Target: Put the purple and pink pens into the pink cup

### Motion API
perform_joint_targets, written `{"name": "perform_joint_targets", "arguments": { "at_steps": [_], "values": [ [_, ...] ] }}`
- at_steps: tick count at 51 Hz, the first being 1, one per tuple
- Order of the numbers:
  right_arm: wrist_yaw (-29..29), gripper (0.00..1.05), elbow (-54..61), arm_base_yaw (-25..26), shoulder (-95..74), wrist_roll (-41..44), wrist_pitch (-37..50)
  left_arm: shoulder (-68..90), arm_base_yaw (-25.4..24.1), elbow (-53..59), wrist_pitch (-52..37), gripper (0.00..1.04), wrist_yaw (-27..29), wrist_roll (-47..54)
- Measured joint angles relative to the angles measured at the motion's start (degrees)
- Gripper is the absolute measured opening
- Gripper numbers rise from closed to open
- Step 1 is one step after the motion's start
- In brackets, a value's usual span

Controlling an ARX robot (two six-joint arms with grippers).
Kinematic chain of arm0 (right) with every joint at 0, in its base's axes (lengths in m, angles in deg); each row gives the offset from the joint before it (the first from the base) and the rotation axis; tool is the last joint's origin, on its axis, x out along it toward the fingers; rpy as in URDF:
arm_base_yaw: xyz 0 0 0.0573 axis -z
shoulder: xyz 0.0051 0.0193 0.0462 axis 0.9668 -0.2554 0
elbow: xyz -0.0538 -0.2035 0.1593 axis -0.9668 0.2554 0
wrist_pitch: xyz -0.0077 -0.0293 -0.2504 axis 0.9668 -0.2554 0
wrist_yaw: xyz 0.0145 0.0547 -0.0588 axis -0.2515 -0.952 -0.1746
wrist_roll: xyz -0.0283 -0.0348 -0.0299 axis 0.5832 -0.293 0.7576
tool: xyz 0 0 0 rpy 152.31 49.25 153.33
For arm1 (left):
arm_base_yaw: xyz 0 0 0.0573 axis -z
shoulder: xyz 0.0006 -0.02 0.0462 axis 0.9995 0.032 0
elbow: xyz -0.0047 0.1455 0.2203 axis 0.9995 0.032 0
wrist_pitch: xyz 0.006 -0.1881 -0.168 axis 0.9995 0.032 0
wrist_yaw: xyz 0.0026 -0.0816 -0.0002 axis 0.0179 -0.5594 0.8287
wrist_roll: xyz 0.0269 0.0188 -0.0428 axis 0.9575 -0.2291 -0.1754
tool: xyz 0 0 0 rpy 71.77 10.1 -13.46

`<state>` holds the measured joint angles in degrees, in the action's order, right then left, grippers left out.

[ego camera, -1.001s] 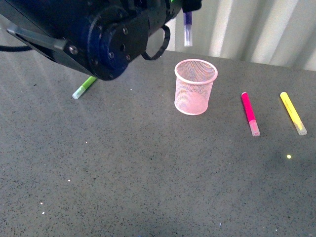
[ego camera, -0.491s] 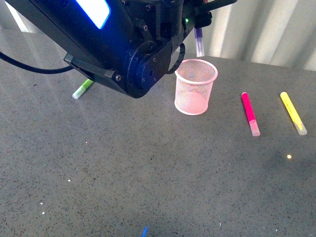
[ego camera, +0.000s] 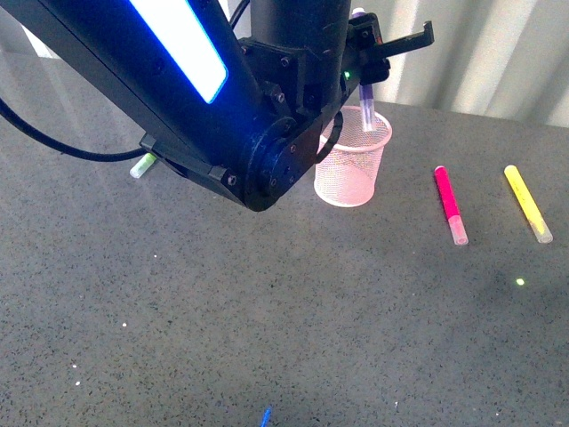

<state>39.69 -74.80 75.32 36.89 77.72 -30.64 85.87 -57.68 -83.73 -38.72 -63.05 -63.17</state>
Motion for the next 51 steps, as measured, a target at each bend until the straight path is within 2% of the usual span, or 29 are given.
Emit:
{"name": "perform_joint_targets", "arguments": {
  "at_steps": [25, 33, 38, 45, 46, 51],
  "values": [
    [0.0, 0.98, 0.0, 0.0, 0.0, 0.0, 0.0, 1.5, -0.3, 0.0, -1.6, 0.13, -1.4, 0.9],
    [0.0, 0.98, 0.0, 0.0, 0.0, 0.0, 0.0, 1.3, -0.7, 1.4, -2.5, 0.49, -1.8, 0.9],
    [0.0, 0.98, 0.0, 0.0, 0.0, 0.0, 0.0, 0.5, -0.9, 3.5, -3.0, 0.65, -1.9, 1.1],
    [0.0, 0.98, 0.0, 0.0, 0.0, 0.0, 0.0, -3.0, -2.1, 6.8, -3.3, 0.97, -2.6, 1.7],
    [0.0, 0.98, 0.0, 0.0, 0.0, 0.0, 0.0, -4.0, -2.4, 7.4, -3.0, 1.0, -2.4, 1.7],
    [0.0, 0.98, 0.0, 0.0, 0.0, 0.0, 0.0, -8.2, -3.4, 10.5, -1.6, 0.98, -2.7, 1.8]
  ]
}}
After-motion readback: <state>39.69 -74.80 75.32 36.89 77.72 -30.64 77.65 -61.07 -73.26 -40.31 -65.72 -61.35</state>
